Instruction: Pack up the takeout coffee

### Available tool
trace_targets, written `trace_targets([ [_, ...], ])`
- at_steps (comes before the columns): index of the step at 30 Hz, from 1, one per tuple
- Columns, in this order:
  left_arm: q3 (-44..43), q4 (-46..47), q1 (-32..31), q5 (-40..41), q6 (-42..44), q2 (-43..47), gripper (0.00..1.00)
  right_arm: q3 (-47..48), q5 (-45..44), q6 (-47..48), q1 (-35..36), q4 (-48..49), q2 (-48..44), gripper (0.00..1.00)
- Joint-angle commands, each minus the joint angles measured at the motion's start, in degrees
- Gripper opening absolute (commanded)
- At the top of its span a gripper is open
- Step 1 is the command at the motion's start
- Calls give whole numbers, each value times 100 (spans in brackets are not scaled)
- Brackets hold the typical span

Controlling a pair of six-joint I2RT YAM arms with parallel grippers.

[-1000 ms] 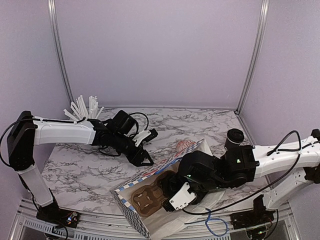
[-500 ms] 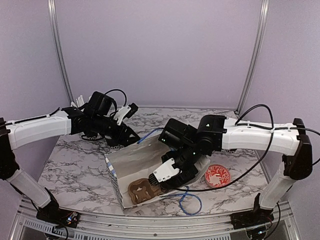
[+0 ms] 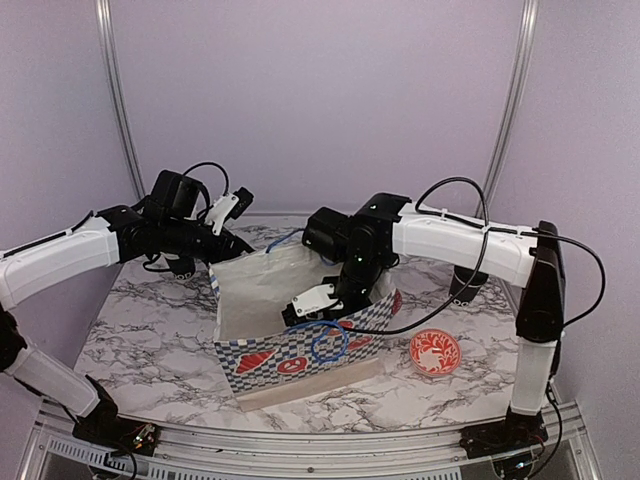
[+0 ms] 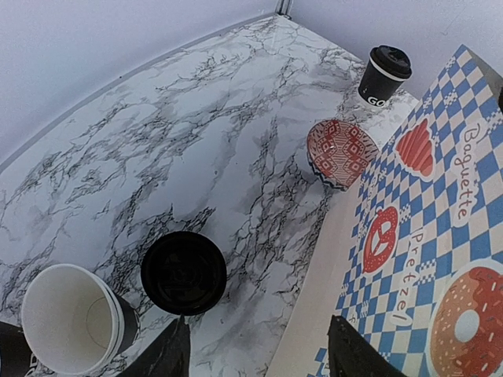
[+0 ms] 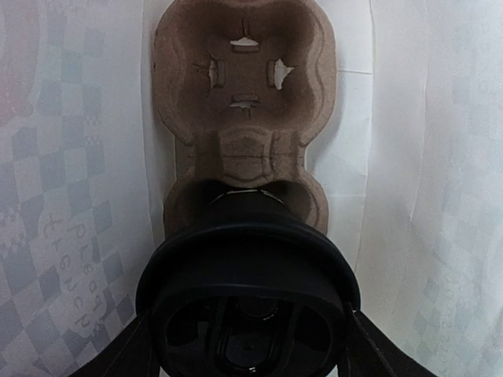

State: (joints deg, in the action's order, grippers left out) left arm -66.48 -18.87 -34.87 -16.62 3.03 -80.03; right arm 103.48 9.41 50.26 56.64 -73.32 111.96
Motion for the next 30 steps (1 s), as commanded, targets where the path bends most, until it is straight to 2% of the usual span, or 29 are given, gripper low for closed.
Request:
trace_targets([
  [1, -69, -171, 16, -78, 36, 49, 61, 17, 22, -209, -190, -533, 502, 40],
  [9, -85, -172, 16, -263, -55, 46, 61, 253, 87, -327, -383, -534, 920, 43],
  [13, -68, -174, 16, -252, -87, 175, 61, 570, -290, -623, -247, -526, 994, 45],
  [18, -63, -212, 16, -213, -138, 339, 61, 782, -680, -642, -7, -530, 728, 56],
  [30, -330, -669, 16, 400, -105, 440, 63, 1079, -106, -343, -74, -536, 13, 86],
])
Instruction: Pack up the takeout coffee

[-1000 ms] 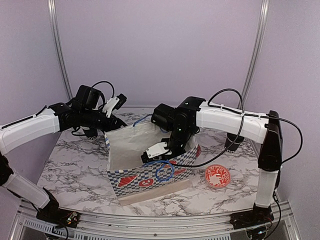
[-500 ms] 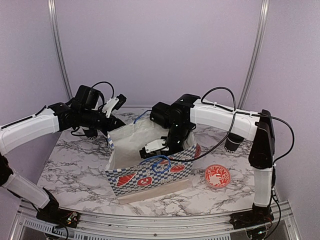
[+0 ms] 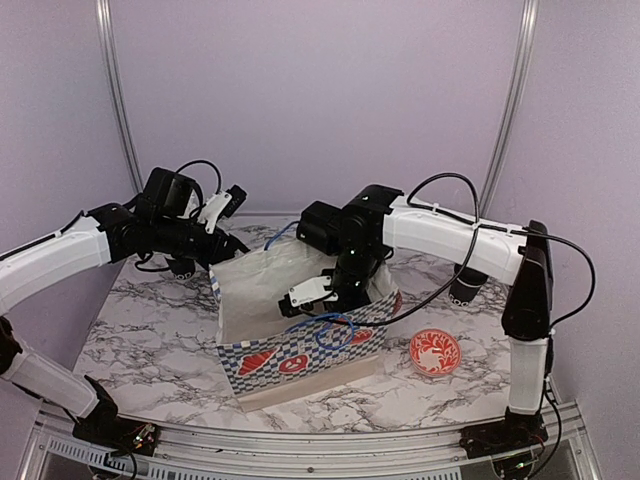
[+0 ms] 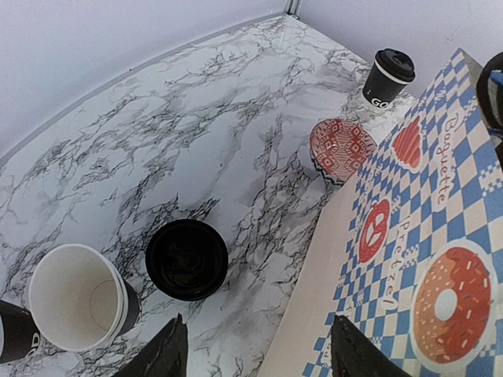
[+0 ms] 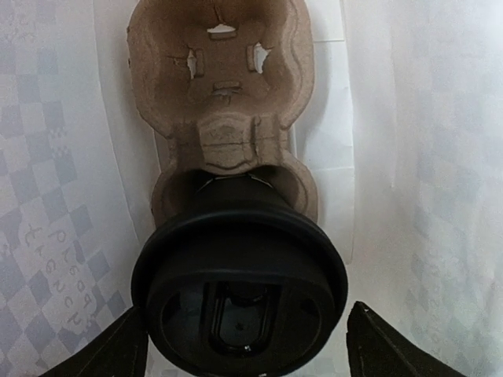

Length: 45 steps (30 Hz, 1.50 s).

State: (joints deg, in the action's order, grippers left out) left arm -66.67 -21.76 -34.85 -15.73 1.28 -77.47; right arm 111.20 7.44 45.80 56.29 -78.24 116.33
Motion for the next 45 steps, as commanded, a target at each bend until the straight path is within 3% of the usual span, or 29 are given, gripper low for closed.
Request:
trace_targets([
  [1, -376, -439, 13, 361, 80, 185, 63, 333, 167, 128, -39, -43, -492, 87],
  [15, -1089, -977, 13, 985, 231, 346, 64, 834, 741, 566, -307, 13, -1319, 88],
  [24, -1478, -1076, 13, 1026, 233, 381, 64, 1040, 1184, 925, -687, 229, -1967, 83],
  [30, -1712, -1077, 13, 1098, 293, 422, 64, 860, 1600, 1072, -1837, 314, -2647, 82],
  [36, -1936, -1077, 5, 1124, 305, 487, 65, -1067, 1443, 523, -3698, 1213, -3312, 80],
  [40, -1989, -1090, -4, 1104, 296, 456, 71, -1716, 924, -304, -4644, 1409, -2989, 80],
  [45, -2061, -1265, -51, 1000, 310, 206, 72, -1971, 394, -872, -5119, 1603, -2506, 81],
])
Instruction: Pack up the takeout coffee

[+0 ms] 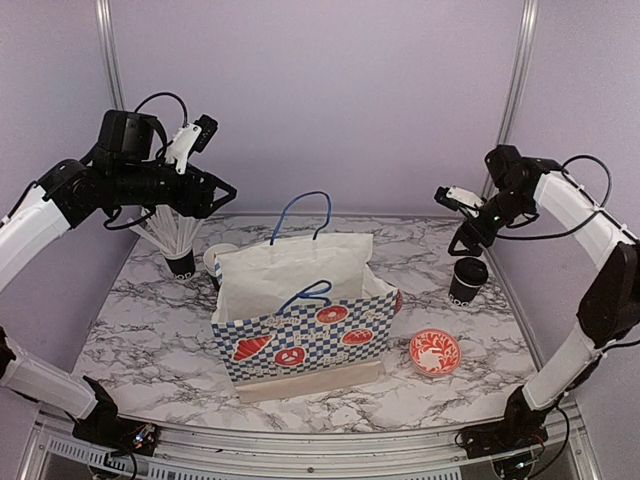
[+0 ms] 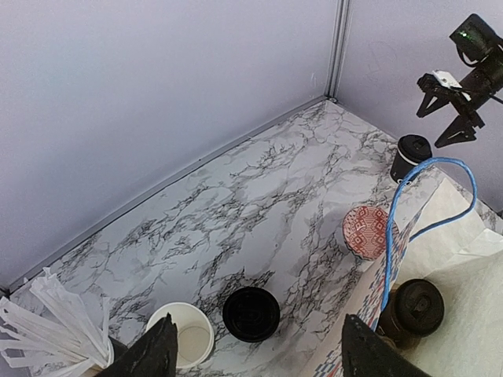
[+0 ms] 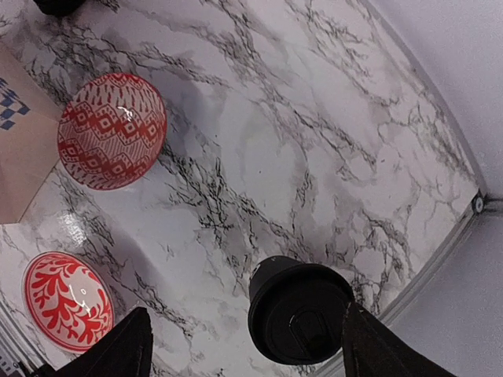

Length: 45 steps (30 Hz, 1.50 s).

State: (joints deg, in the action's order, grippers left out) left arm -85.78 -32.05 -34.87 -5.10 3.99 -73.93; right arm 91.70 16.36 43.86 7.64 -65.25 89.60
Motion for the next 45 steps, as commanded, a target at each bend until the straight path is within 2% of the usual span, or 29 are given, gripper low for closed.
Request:
trace_targets([
  [1, -145, -247, -73, -65, 47, -175, 72, -22, -581, -727, -290, 311, 268, 82],
  [14, 255, -278, -134, -99, 153, 62, 72, 168, -1268, -1118, -567, 303, 1141, 83],
  [24, 281, -276, -134, -204, 199, -27, 72, 98, -1112, -1067, -872, 219, 1291, 82],
  [36, 320, -277, -134, -263, 173, -60, 72, -68, -969, -994, -902, 85, 1475, 80],
  [45, 342, -276, -136, -263, 179, -36, 72, 181, -799, -1101, -899, 67, 1200, 80],
])
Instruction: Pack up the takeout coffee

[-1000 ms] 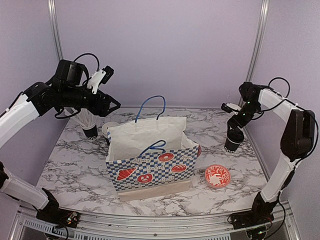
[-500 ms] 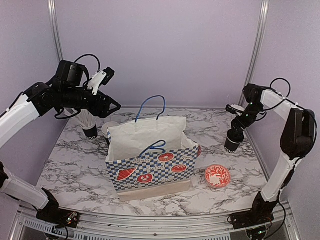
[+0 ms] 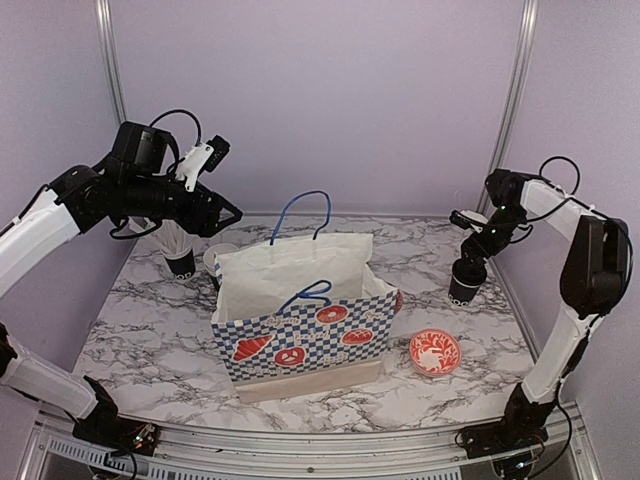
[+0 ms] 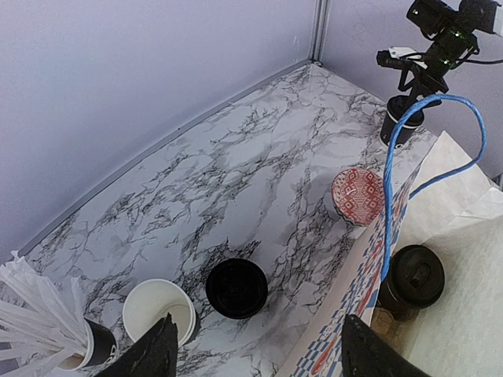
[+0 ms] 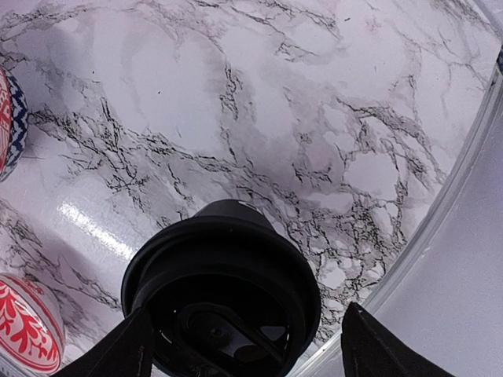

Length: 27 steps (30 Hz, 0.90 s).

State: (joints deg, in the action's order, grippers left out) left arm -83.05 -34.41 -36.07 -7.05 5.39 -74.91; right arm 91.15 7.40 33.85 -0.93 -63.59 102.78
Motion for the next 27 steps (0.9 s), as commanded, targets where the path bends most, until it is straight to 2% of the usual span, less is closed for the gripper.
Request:
trace_targets([
  [1, 74, -46, -20, -70, 41, 57, 72, 220, 122, -101, -43, -107, -144, 80],
  [13, 69, -46, -31, -173, 50, -19, 72, -41, 225, -4, -55, -195, -22, 83],
  [21, 100, -45, -31, -139, 59, 1, 72, 326, 236, -66, -48, -83, -350, 83],
  [27, 96, -37, -40, -170, 57, -55, 72, -3, 251, 26, -49, -148, -331, 86],
])
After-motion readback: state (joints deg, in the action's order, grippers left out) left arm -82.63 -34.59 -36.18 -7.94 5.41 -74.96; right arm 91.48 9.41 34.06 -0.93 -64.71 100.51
